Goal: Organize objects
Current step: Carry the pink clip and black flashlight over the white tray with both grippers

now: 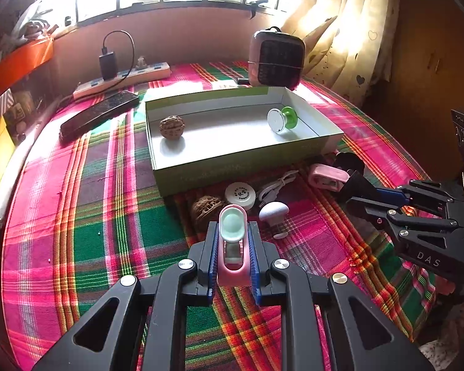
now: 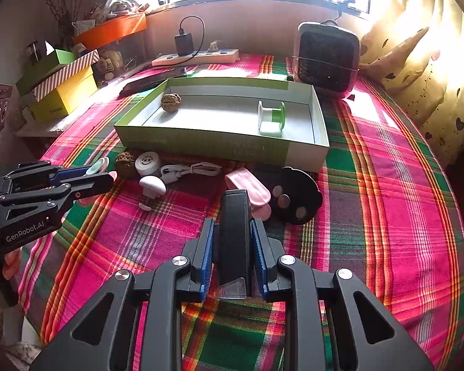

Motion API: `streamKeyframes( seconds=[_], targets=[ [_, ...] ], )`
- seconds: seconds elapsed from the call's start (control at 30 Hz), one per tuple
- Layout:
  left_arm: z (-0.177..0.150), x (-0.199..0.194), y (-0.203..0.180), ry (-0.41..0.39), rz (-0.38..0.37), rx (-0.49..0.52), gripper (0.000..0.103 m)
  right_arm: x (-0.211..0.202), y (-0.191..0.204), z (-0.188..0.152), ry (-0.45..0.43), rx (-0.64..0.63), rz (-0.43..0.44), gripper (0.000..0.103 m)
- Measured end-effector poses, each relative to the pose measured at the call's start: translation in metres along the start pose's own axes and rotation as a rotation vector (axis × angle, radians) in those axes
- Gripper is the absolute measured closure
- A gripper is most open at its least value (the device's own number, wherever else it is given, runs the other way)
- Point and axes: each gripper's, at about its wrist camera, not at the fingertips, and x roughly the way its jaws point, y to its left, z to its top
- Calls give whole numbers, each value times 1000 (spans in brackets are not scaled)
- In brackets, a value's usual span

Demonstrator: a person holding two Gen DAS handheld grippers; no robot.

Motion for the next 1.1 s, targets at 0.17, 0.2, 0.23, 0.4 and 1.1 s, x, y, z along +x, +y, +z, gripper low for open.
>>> streamKeyframes(
  seconds=[0.17,0.2,0.23,0.4,1.1],
  targets=[
    [12,-3,1,-7,-12,1,87,-6,-3,10,-17,8,14,79],
    [14,-3,1,-7,-8,0,87,-6,-3,13,-19,10,15,79],
    [17,-2,1,-6,-6,1,87,-7,-4,15,-24,8,11,79],
    [31,4,5,-3,-15,-18,87,-8,-8,30,-36,1,3,79],
    [91,46,21,-13,-10,-34,87,35,-51,113,-44,49,-19,79]
  ],
)
